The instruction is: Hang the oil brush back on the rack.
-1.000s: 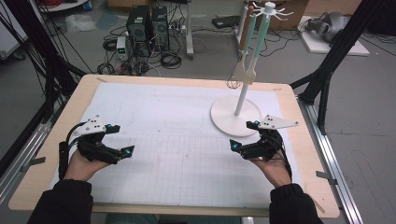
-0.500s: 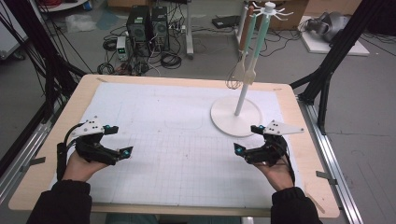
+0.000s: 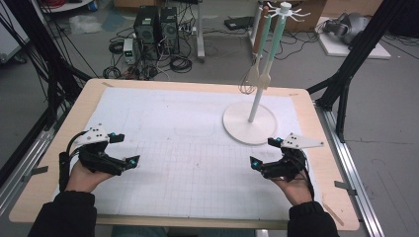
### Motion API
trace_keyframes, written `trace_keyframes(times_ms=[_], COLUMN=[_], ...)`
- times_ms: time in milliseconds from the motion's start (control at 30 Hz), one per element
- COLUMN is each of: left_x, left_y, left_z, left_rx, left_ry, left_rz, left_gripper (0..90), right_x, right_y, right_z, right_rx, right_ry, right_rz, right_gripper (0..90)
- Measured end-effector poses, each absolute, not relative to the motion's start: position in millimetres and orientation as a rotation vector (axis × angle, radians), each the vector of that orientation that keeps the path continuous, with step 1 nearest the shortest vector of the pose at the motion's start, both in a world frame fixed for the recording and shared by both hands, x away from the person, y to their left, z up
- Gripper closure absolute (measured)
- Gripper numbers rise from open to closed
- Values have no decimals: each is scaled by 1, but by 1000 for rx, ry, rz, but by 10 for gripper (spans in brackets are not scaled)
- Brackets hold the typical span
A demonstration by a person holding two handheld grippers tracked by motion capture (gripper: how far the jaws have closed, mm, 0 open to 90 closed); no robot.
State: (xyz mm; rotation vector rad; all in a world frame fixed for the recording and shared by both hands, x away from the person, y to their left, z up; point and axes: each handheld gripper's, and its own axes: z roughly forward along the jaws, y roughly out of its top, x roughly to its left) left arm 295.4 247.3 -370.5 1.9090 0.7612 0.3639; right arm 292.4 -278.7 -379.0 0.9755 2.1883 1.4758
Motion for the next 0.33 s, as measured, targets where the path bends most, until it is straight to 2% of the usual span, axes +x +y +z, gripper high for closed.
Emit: trace_keyframes(times_ms=[333], left_x=[294], left_y=[248], left_z=[-372], left_rx=[1900], left_ry=[765], left_rz=[367], left_gripper=[17], right_x=[291], right_y=[-280], right_z=[-388], right_rx=[985], right_ry=[2188], right_rz=[1488], right_gripper=[1])
